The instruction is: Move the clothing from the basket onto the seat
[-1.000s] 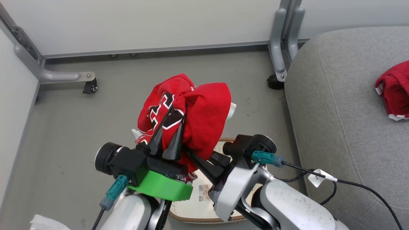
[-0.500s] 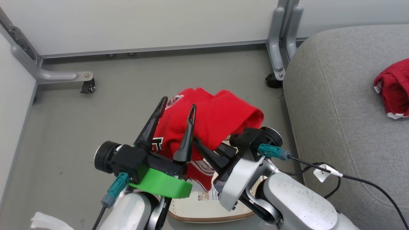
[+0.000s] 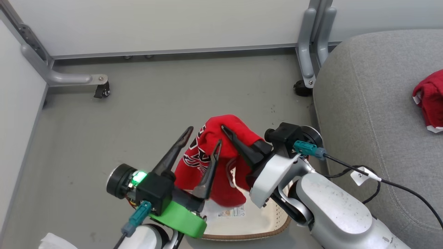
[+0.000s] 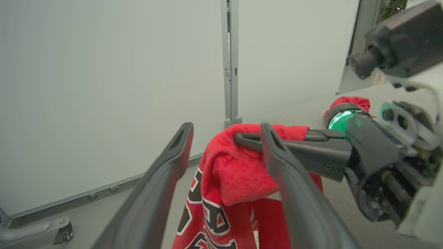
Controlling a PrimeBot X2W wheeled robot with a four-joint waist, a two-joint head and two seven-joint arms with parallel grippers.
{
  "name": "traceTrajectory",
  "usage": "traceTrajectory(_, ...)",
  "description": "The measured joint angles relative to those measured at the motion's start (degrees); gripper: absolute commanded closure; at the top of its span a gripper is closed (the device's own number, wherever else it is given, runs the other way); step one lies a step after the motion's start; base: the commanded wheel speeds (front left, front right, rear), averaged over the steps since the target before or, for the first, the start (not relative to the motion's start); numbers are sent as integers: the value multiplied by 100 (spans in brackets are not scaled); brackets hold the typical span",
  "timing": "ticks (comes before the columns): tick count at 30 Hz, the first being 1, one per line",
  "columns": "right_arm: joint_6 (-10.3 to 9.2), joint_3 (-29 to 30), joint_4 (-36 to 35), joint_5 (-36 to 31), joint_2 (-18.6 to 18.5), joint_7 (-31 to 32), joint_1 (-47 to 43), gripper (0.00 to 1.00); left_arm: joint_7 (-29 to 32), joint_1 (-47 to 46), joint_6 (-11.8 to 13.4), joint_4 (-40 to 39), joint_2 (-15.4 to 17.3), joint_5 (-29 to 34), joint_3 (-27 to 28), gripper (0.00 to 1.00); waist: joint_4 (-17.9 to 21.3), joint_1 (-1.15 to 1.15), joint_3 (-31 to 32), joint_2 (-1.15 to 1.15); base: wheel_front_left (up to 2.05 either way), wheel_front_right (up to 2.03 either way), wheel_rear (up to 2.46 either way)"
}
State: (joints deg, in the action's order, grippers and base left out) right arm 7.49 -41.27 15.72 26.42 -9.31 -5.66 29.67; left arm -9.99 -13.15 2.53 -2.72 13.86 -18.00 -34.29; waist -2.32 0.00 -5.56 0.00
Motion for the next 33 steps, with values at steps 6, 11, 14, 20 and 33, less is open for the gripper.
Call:
traceTrajectory(6,0,109,216,-1,-4,-88,10,100,244,144,-154,7,121,59,-328,0,-45,0,-13,0,0,0,0)
traceTrajectory(11,0,132,371,0,10,-152,50,100,389,254,-212,79,134,59,-521,0,-37,0,-6,0,0,0,0)
traceTrajectory(14,0,136,442,2,32,-200,61,100,410,267,-225,102,134,58,-578,0,-27,0,4,0,0,0,0)
traceTrajectory(20,0,136,542,18,56,-259,79,100,432,295,-226,151,135,51,-630,0,3,0,7,0,0,0,0)
traceTrajectory(33,1,280,621,16,157,-438,119,100,428,291,-126,266,241,69,-610,0,451,0,-86,0,0,0,0)
